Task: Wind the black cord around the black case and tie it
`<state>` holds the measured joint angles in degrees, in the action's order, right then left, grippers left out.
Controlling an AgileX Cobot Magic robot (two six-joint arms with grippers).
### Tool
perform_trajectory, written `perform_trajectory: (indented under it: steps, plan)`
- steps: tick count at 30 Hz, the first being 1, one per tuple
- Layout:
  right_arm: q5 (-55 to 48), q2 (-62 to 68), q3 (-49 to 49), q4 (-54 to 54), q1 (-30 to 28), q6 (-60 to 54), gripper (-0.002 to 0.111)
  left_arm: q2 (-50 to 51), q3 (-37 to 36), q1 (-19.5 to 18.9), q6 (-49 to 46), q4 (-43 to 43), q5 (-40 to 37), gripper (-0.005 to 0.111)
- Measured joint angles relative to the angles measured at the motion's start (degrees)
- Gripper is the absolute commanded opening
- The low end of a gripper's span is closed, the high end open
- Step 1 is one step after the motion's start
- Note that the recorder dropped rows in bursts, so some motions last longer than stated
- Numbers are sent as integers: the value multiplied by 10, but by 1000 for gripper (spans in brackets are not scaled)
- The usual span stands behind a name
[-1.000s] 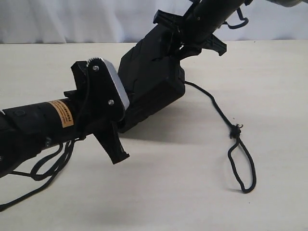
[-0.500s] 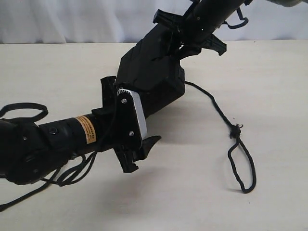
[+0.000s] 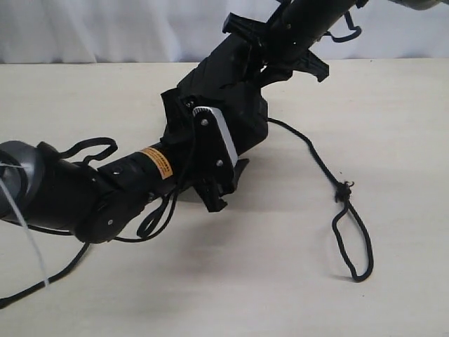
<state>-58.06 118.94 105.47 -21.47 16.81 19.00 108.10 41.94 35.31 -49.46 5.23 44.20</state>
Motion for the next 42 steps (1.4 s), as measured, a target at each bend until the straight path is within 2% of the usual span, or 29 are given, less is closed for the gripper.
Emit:
perform_trajectory:
  steps: [8,13,15,18,21,22,23,26,29,32,37,42]
  plan:
    - [5,0,0,-26,0,11,5,30,40,0,-1,89,-7,85]
    - [5,0,0,-28,0,15,5,31,43,0,-2,97,-16,85]
    - [5,0,0,-26,0,15,9,31,43,0,-2,97,-17,82]
    - [7,0,0,-26,0,17,22,31,43,0,-2,102,-17,57]
    - [13,0,0,-28,-2,25,39,31,43,1,-2,128,-17,15]
    - [13,0,0,-31,-5,25,44,28,43,1,-2,141,-19,5]
    - [12,-1,0,-35,-6,25,49,25,43,1,-2,153,-22,0]
    - [-1,-6,3,-53,-19,25,60,2,43,2,-8,177,-38,0]
    - [-26,-10,3,-69,-45,25,66,-22,43,2,-8,179,-60,0]
    - [-61,-19,3,-77,-76,7,67,-42,43,6,-8,174,-74,0]
    - [-106,-58,3,-70,-137,-84,66,-75,43,9,-8,174,-128,0]
    - [-111,-100,4,-21,-182,-114,65,-92,43,10,18,178,-154,0]
